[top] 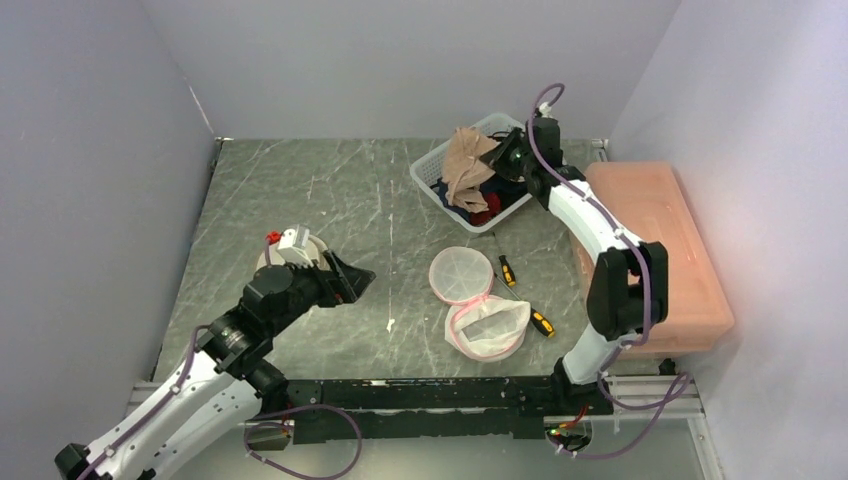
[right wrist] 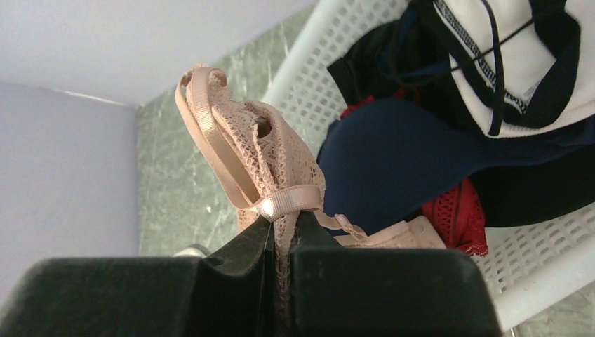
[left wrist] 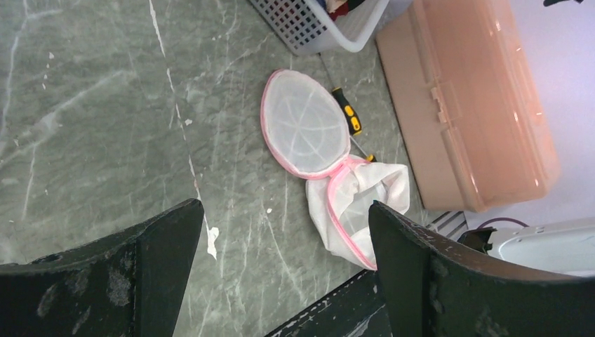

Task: Unzip the laundry bag and remove the bra
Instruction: Place the bra in the bin.

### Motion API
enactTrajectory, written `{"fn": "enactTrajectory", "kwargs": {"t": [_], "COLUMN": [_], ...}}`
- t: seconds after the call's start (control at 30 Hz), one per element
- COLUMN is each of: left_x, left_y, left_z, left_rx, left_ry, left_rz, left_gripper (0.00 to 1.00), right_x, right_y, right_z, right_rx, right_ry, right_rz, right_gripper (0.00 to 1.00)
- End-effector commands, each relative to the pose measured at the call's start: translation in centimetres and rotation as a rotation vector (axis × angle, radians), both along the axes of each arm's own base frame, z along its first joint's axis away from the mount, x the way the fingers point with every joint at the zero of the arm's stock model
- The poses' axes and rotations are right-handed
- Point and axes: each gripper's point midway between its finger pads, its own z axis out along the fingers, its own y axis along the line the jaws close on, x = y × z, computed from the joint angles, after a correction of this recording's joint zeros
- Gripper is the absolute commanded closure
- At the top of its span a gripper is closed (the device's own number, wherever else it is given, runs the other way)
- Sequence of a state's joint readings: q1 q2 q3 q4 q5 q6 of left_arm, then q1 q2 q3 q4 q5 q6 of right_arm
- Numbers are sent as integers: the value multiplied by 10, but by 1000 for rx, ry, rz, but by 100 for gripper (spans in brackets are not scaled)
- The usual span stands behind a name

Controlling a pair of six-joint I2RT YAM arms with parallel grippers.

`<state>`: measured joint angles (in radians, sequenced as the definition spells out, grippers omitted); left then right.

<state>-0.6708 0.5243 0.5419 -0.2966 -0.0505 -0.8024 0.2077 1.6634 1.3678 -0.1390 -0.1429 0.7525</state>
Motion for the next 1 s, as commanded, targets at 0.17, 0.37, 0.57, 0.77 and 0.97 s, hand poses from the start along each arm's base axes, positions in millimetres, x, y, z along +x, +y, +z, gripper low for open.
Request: {"fn": "enactTrajectory", "kwargs": {"t": [0.17,0.37,0.57,0.77,0.97], "left_x": [5,5,8,15,22], "left_y": [-18,-18,-20,-37,-78], "left_z": [-10,-18,-21,-33,-55], "left_rx": [-16,1,5,14,0], "left_ry": [52,74,85,138,238], "left_rz": [-45,-43,-43,-84,-227], "left_gripper": [7,7,7,7,7], "right_x": [20,21,14,-18,-90], "right_y": [-17,-32,-47,-76,-50], "right_z": [-44,-57,-21,38,77], "right_rx": [-62,-120,-172,-270,-218], "right_ry": [92,132,61,-39,-190], "right_rz": [-43,-79,-126,-238,-165], "right_gripper": [100,45,12,0,0]}}
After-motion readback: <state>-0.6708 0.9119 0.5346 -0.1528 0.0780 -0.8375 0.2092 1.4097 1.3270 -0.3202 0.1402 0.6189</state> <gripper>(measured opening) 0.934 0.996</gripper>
